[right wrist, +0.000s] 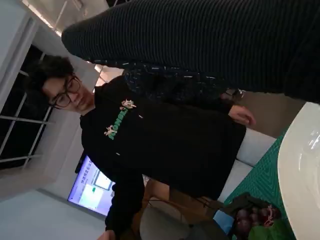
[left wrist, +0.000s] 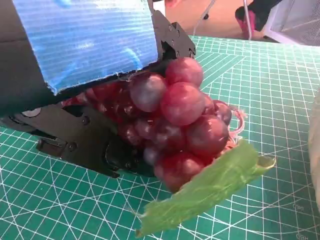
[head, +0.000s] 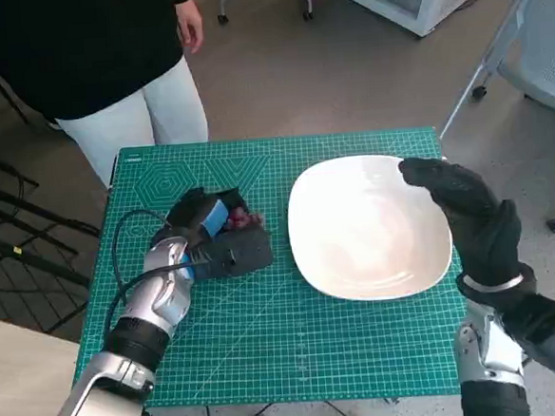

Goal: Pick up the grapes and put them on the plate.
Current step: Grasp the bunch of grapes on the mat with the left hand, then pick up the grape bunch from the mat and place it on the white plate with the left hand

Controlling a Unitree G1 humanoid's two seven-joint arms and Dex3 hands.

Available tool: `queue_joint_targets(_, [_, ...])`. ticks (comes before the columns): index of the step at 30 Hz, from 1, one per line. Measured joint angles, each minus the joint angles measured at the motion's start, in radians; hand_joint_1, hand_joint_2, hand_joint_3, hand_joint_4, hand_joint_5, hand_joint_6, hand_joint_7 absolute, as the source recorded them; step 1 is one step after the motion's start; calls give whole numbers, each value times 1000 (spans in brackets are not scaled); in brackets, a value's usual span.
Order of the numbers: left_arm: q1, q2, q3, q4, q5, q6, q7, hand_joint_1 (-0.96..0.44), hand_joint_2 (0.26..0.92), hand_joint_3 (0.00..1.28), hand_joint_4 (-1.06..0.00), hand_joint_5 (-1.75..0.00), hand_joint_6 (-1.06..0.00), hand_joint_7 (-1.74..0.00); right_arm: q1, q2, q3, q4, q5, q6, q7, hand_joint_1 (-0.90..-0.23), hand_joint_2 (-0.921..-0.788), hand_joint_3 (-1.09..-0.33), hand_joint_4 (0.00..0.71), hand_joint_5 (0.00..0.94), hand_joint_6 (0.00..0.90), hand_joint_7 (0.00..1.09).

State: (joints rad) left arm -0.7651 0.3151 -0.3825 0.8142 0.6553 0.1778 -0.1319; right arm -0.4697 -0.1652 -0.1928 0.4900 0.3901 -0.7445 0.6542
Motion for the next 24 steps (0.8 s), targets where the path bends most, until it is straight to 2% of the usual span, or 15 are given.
queue_joint_targets(24, [-19, 1, -3, 34, -3, -7, 4, 0, 920, 83, -713, -1182, -569, -1179, -1, 0, 0, 3, 0, -1, 0, -548, -921, -617, 197, 0, 48, 303])
